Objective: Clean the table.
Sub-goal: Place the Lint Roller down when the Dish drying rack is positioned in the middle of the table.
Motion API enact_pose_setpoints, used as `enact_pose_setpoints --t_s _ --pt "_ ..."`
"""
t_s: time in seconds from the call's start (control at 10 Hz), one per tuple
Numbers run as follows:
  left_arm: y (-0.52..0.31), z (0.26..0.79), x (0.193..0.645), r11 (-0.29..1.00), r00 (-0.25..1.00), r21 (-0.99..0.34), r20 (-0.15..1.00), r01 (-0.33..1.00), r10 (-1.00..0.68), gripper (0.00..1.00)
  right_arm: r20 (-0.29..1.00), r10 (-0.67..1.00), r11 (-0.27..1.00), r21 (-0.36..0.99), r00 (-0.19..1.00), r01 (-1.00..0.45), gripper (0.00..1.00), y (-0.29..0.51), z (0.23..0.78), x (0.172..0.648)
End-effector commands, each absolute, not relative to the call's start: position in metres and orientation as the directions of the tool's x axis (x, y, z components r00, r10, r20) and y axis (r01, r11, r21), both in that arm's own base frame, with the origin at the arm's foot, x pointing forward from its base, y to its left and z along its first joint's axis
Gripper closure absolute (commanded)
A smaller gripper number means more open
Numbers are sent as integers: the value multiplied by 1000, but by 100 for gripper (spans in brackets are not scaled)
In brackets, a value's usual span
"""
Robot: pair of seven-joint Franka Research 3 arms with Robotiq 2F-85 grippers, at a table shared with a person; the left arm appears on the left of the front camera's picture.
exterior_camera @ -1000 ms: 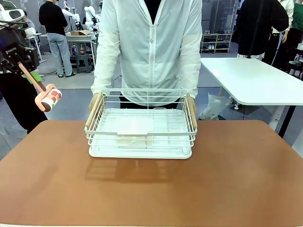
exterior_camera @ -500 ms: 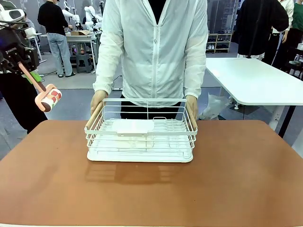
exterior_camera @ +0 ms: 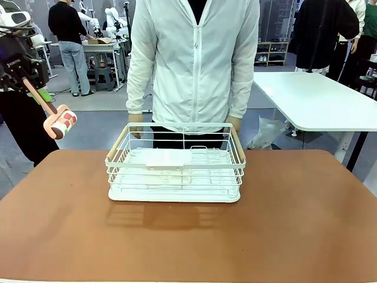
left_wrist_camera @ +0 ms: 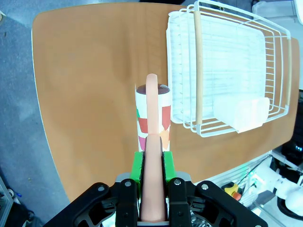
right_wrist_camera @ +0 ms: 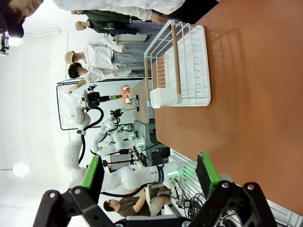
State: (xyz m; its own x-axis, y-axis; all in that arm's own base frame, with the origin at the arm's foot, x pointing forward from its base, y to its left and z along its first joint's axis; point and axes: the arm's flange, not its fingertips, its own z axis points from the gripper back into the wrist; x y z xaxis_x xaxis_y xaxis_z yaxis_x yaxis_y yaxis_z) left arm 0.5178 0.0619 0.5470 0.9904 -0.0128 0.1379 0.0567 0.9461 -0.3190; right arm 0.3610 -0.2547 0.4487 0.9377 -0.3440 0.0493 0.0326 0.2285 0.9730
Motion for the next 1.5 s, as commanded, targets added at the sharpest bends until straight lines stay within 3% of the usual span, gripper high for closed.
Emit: enact_pose_setpoints --t_s 0.0,1.1,1.4 --pt "64 550 517 949 990 -310 142 63 -19 79 50 -342 227 973 938 31 0 -254 450 359" --pt "62 547 518 946 990 -319 138 57 -13 79 50 -342 227 973 938 31 0 -254 450 359" --pt "49 550 542 905 933 -318 128 -282 336 79 50 -342 227 973 938 31 0 -254 450 359"
